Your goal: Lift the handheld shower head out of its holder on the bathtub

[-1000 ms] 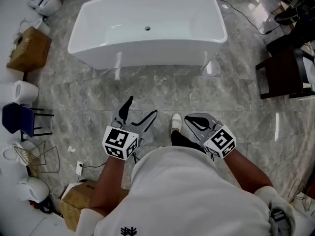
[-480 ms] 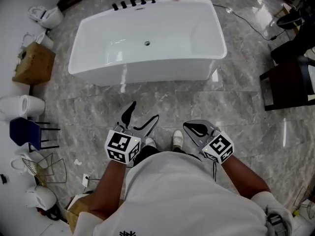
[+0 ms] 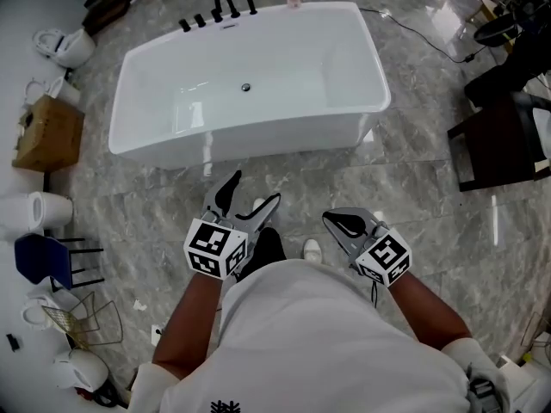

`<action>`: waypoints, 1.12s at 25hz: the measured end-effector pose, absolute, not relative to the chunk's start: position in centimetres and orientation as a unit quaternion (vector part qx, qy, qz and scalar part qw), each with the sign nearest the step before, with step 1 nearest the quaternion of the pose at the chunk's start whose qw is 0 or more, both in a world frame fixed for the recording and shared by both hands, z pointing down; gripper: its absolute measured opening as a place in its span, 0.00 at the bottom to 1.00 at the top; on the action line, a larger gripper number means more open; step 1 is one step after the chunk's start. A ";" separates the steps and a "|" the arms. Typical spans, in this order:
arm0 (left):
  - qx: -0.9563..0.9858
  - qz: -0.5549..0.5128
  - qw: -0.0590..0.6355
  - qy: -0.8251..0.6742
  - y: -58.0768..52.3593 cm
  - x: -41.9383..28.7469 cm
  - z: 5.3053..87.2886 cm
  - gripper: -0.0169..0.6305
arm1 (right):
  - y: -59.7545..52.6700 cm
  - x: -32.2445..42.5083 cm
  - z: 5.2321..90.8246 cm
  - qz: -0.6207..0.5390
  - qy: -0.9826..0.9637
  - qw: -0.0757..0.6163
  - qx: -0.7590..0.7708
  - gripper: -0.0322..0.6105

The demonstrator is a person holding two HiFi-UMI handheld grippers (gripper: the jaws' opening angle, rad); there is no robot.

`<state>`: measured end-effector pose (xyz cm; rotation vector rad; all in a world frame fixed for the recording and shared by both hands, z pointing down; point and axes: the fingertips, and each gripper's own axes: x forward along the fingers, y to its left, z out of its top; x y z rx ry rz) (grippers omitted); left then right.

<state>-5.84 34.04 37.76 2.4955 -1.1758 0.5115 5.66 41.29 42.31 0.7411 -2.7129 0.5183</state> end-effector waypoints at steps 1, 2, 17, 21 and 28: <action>0.879 0.177 0.171 -0.408 33.2 -6.1 38.1 0.63 | 40.4 5.6 42.2 0.179 -0.936 0.140 0.268 0.07; 0.882 0.176 0.173 -0.401 32.2 -6.2 38.3 0.63 | 39.5 5.7 42.1 0.180 -0.933 0.138 0.280 0.07; 0.903 0.171 0.163 -0.360 15.9 -16.7 38.9 0.62 | 25.1 -6.2 41.8 0.187 -0.911 0.174 0.324 0.07; 0.903 0.175 0.166 -0.355 11.9 -19.4 39.9 0.61 | 21.4 -8.9 41.8 0.188 -0.907 0.173 0.335 0.07; 0.898 0.177 0.168 -0.367 3.8 -19.8 42.1 0.61 | 16.5 -10.1 43.2 0.207 -0.906 0.176 0.323 0.07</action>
